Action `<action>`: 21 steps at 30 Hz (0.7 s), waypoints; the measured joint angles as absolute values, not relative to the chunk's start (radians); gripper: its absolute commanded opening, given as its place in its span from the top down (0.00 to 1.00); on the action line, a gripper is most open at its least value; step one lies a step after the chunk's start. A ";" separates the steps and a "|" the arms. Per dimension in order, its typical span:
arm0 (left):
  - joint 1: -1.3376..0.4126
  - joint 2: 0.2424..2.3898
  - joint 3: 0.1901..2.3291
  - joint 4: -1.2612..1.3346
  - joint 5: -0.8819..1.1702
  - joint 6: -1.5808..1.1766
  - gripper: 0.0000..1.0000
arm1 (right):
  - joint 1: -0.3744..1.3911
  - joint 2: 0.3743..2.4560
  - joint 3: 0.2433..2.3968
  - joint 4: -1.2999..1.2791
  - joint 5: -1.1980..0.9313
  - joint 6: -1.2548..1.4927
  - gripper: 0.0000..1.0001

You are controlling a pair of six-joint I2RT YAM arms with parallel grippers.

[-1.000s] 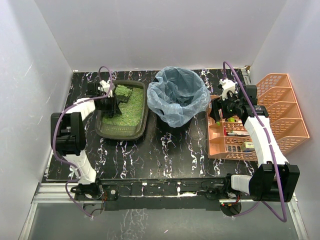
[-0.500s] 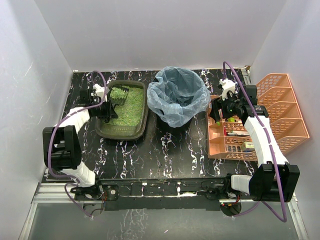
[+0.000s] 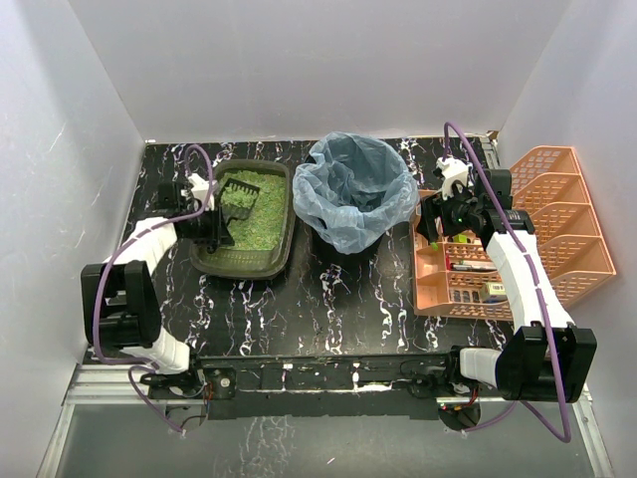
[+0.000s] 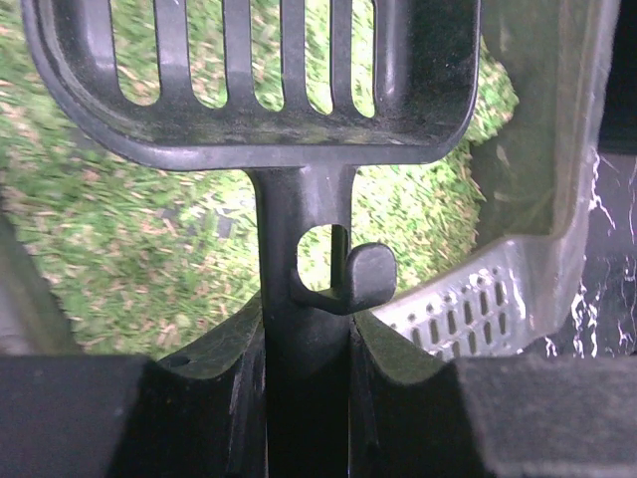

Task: Clean the litter box

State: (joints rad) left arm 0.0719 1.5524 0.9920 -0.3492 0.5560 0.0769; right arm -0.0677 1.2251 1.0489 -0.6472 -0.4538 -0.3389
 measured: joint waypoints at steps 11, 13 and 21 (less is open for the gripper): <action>0.052 1.490 0.944 -0.358 0.538 0.108 1.00 | -0.068 1.222 1.049 -0.647 -0.455 -0.339 0.27; 0.060 1.483 0.951 -0.376 0.551 0.111 1.00 | -0.068 1.221 1.049 -0.647 -0.455 -0.339 0.27; 0.029 1.474 0.942 -0.375 0.526 0.127 1.00 | -0.068 1.220 1.049 -0.647 -0.455 -0.339 0.27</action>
State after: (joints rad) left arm 0.0292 1.4742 0.9421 -0.3752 0.5262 0.1268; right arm -0.0677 1.2198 1.0489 -0.6472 -0.4553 -0.3389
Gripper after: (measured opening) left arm 0.240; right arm 0.731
